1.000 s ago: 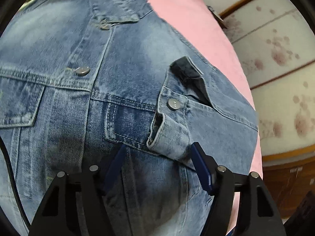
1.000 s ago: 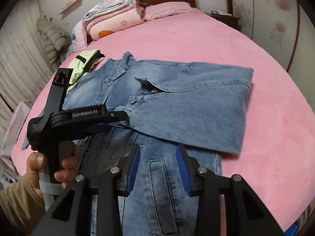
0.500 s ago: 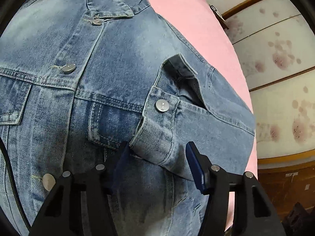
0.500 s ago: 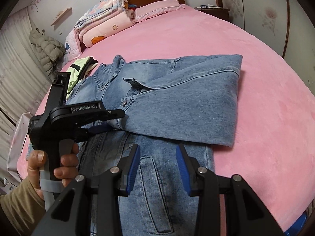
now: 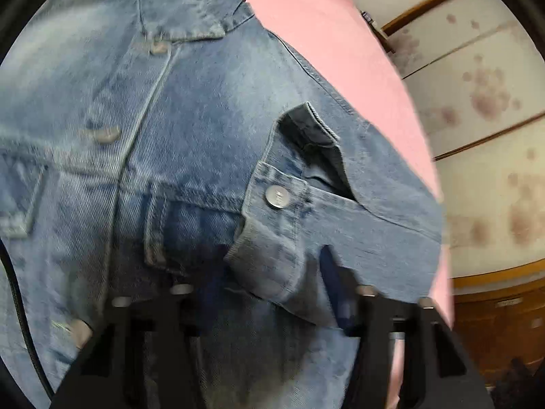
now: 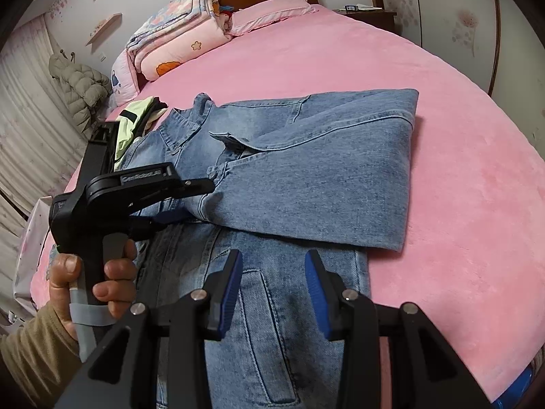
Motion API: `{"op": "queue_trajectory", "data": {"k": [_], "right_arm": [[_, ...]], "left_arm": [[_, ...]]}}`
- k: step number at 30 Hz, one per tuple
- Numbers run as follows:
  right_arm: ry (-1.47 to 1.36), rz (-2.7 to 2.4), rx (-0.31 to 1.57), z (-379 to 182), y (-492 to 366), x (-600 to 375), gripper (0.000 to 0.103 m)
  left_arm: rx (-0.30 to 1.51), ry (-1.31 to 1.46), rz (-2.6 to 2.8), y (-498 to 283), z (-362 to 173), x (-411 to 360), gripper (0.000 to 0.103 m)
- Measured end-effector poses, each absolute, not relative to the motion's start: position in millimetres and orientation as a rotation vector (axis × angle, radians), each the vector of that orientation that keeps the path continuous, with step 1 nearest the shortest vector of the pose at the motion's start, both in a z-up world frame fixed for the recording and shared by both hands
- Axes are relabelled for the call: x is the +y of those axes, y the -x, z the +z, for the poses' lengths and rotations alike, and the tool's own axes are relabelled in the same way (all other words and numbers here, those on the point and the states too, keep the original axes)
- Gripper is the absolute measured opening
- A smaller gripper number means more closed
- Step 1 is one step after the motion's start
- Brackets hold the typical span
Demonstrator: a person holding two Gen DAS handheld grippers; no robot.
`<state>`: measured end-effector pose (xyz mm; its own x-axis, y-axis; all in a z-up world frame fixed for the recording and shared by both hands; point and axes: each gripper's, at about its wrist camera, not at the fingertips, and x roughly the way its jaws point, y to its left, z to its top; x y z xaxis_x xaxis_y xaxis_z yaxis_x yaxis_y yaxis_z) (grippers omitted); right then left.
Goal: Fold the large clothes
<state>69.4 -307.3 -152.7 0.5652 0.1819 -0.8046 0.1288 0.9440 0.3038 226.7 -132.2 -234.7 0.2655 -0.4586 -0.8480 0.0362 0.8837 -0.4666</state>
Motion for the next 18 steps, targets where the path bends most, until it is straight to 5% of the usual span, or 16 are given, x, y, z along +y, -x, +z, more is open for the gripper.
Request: {"op": "queue_trajectory", "data": {"k": [5,18], "right_arm": [[-0.351,0.013,0.984,-153.7,-71.2,-307.9,0.038],[-0.320,-0.108,0.952,-148.9,-88.2,-336.3,0.038]], "left_arm": [[1.247,0.305,-0.329,-237.6,-214.6,-147.9,0.016],[0.690,0.431,-0.292,-273.6,-33.6,-87.2,0.016]]}}
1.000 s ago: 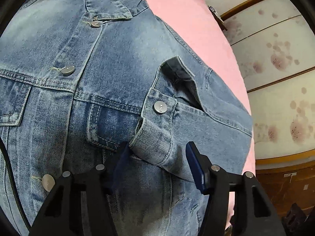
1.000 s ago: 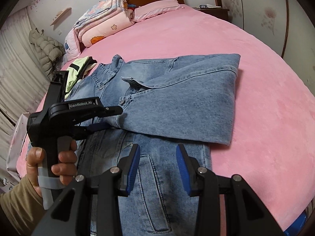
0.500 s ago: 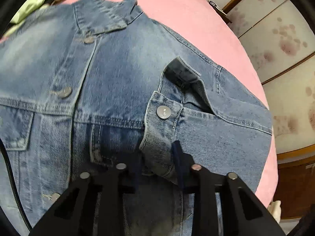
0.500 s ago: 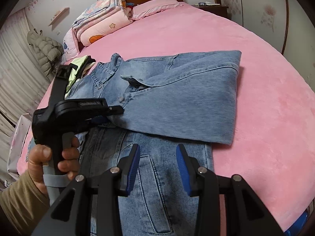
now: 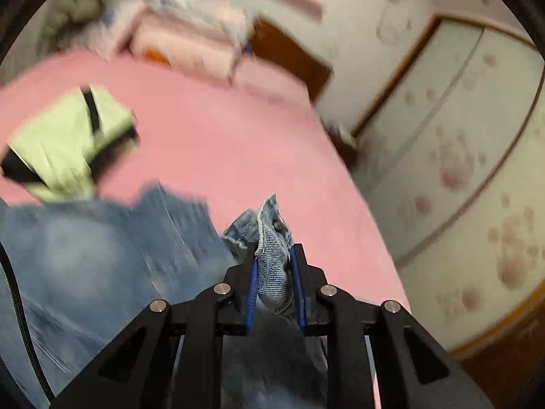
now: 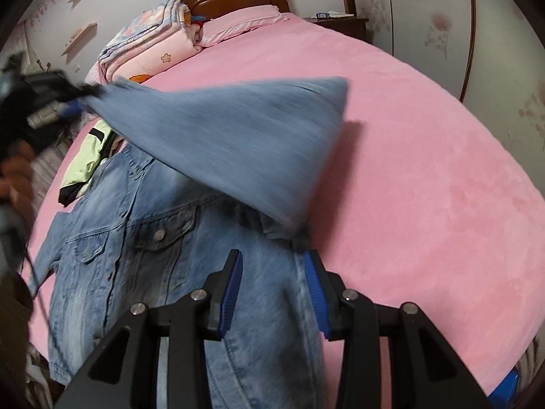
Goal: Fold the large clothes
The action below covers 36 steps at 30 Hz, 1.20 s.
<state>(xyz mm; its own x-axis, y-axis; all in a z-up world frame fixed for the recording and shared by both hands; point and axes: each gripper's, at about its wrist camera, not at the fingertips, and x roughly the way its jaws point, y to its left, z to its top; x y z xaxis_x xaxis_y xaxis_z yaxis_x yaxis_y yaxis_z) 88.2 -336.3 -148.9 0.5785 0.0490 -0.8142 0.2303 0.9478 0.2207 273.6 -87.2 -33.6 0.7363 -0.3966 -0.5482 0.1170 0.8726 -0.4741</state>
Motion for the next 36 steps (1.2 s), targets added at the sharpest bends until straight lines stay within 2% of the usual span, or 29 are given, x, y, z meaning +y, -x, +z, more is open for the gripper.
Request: {"op": "queue_trajectory", "data": {"k": [4,10,19,21,24,26,36], "right_arm": [[-0.284,-0.112,0.955,-154.6,-108.4,-338.4,0.038],[-0.242,-0.072,0.999,-170.3,-149.7,-325.7,0.038],[-0.103,-0.085,1.039,-187.3,-166.3,-304.2,0.042],[-0.118,-0.075,1.045,-187.1,-163.1,-307.1,0.042],[-0.119,-0.070,1.051,-187.8,-159.3,-311.2,0.042],[-0.115,-0.069,1.056,-188.1,-156.6,-310.2,0.042],[-0.102,-0.072,1.089,-198.6,-148.5,-306.4,0.042]], "left_arm": [[0.585,0.461,-0.158,-272.7,-26.7,-33.8,0.013],[0.695,0.473,-0.019,-274.1,-81.2,11.6,0.005],[0.833,0.452,-0.015,-233.9,-141.9,40.9,0.004],[0.877,0.450,-0.025,-235.1,-152.7,52.0,0.010],[0.944,0.457,-0.042,-239.6,-166.0,70.2,0.028],[0.991,0.478,-0.077,-246.8,-176.1,83.3,0.046],[1.115,0.407,-0.151,-269.6,-214.2,87.3,0.052]]}}
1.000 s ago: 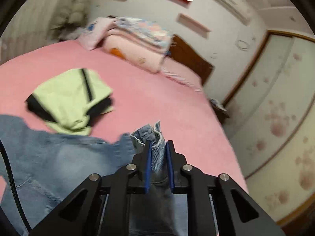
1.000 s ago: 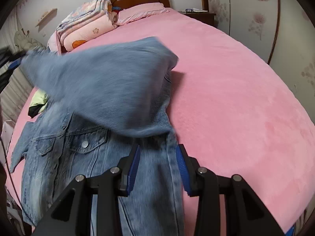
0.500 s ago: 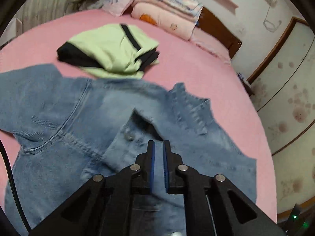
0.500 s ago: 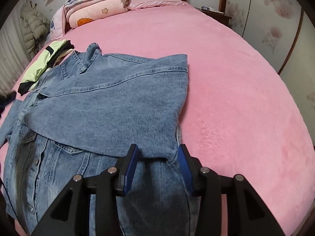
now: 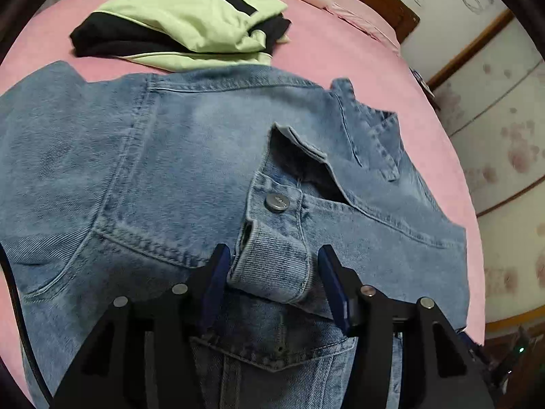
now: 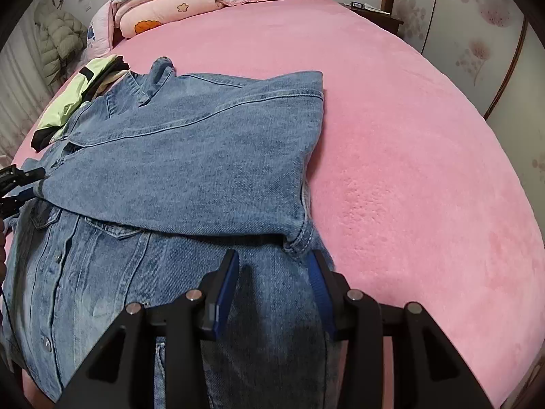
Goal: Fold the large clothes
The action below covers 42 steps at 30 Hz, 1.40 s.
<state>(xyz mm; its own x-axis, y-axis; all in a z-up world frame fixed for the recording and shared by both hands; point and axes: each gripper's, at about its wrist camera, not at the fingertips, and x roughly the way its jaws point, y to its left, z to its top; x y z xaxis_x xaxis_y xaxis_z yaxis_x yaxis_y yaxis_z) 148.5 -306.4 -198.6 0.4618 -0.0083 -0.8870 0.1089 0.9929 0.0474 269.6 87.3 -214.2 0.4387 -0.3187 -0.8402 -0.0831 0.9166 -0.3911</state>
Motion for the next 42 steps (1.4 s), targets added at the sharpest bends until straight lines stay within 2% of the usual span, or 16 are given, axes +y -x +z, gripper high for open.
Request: {"op": "queue_trajectory", "data": {"k": [2,5,10,11,13,17,18,19,21,23,24,26,29,31,34,42], "right_arm": [[-0.103,-0.073,1.091,-198.9,-148.6,-307.1,0.042],[-0.104,-0.075,1.096,-199.6,-150.6,-308.6,0.042],[-0.109,-0.079,1.089,-204.6,-156.2,-311.7,0.042],[-0.117,-0.078,1.083,-205.0,-156.3,-312.7,0.042],[-0.146,-0.114,1.063,-207.1,-154.1,-319.3,0.012],[-0.284,-0.143,1.032,-209.1,-144.2,-341.6,0.010],[-0.279,-0.148,1.035,-209.5,-143.7,-341.2,0.002],[-0.246,-0.164,1.049,-211.8,-143.0,-338.5,0.002],[-0.236,-0.164,1.060,-214.4,-141.3,-337.2,0.002],[-0.230,-0.158,1.073,-212.7,-141.7,-337.1,0.002],[-0.220,-0.158,1.086,-209.9,-142.6,-337.0,0.003],[-0.218,-0.153,1.100,-202.4,-145.2,-338.0,0.003],[-0.226,-0.110,1.078,-180.0,-153.1,-338.4,0.008],[-0.219,-0.083,1.057,-162.8,-165.3,-336.6,0.031],[-0.212,-0.073,1.011,-141.2,-190.3,-336.8,0.053],[-0.255,-0.115,1.049,-157.4,-289.2,-354.8,0.054]], "left_arm": [[1.105,0.372,-0.141,-270.9,-215.3,81.7,0.051],[1.080,0.281,-0.107,-272.6,-210.6,69.9,0.029],[0.944,0.153,-0.108,-270.8,-176.9,41.4,0.022],[0.918,0.145,-0.111,-270.2,-170.6,37.9,0.022],[0.850,0.132,-0.112,-268.8,-158.3,32.5,0.022],[0.867,0.126,-0.057,-277.4,-172.0,33.2,0.022],[0.900,0.124,-0.044,-278.2,-182.0,36.9,0.022],[0.934,0.117,-0.026,-279.1,-194.5,39.8,0.023],[0.985,0.110,-0.011,-275.6,-211.5,44.9,0.028],[1.022,0.114,-0.007,-271.4,-218.2,52.1,0.039],[1.030,0.129,-0.022,-269.8,-216.6,56.5,0.042],[1.044,0.134,-0.033,-268.4,-209.3,62.4,0.056],[1.005,0.120,-0.040,-269.7,-188.0,69.7,0.061],[0.979,0.128,-0.044,-279.7,-175.1,76.8,0.067],[0.981,0.164,-0.034,-304.2,-169.5,84.3,0.072],[1.111,0.218,-0.035,-378.2,-201.9,75.2,0.072]]}}
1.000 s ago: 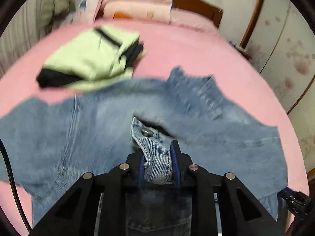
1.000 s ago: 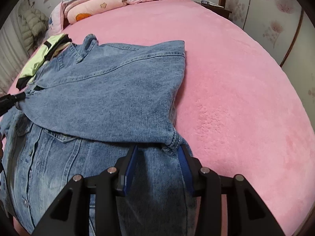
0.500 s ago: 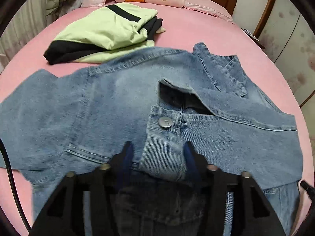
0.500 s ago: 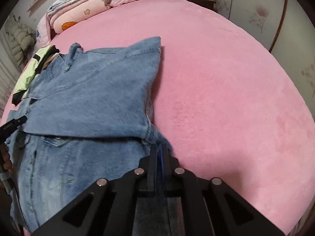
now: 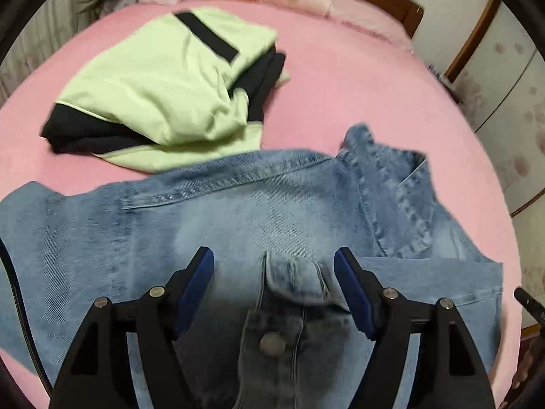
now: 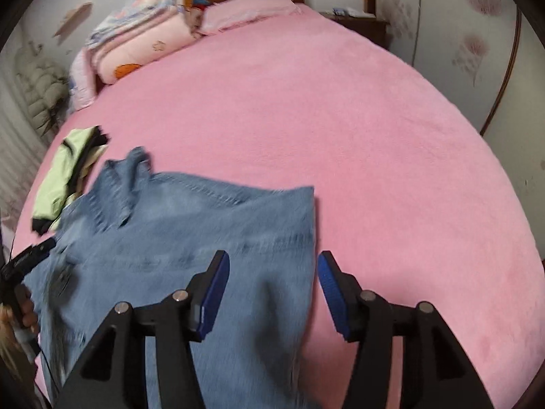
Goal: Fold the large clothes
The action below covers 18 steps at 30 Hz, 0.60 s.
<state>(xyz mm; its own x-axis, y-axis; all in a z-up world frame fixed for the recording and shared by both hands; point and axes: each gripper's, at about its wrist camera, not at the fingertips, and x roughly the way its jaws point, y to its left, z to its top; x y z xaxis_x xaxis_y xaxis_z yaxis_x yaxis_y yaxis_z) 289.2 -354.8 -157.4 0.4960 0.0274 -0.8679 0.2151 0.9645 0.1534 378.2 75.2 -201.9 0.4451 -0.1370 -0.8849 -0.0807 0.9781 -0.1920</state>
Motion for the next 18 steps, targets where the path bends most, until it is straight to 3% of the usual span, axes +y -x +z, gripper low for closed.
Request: {"op": "queue_trajectory", "data": {"k": [5,6,7,8,9,10,11,16,18], "right_arm": [[-0.297,-0.180,1.110,-191.5,-329.5,-375.4,0.054],[-0.317,-0.181,1.125,-198.5,-334.8,-378.6,0.054],[-0.345,-0.172,1.147,-208.3,-340.6,-382.0,0.054],[-0.358,-0.167,1.154,-212.7,-341.9,-382.9,0.054],[-0.369,-0.160,1.157,-217.9,-343.3,-383.5,0.050],[-0.363,-0.154,1.148,-221.9,-343.5,-382.7,0.020],[-0.343,-0.159,1.138,-222.7,-342.9,-381.2,0.011],[-0.257,-0.238,1.045,-207.1,-331.5,-375.9,0.005],[-0.279,-0.255,1.034,-206.9,-329.4,-380.6,0.005]], "left_arm": [[1.185,0.167,-0.035,-387.9,-225.8,64.7,0.070],[1.169,0.145,-0.048,-386.2,-224.7,60.9,0.063],[1.165,0.139,-0.076,-385.5,-224.5,57.2,0.042],[1.171,0.128,-0.106,-385.4,-224.4,50.7,0.035],[1.162,0.089,-0.091,-384.2,-222.2,44.3,0.033],[1.139,0.038,-0.086,-382.3,-218.6,35.1,0.028],[1.108,-0.024,-0.081,-379.9,-214.4,24.1,0.026],[0.964,-0.084,-0.055,-375.5,-197.0,3.7,0.025],[1.010,-0.064,-0.030,-383.3,-211.2,5.5,0.026]]}}
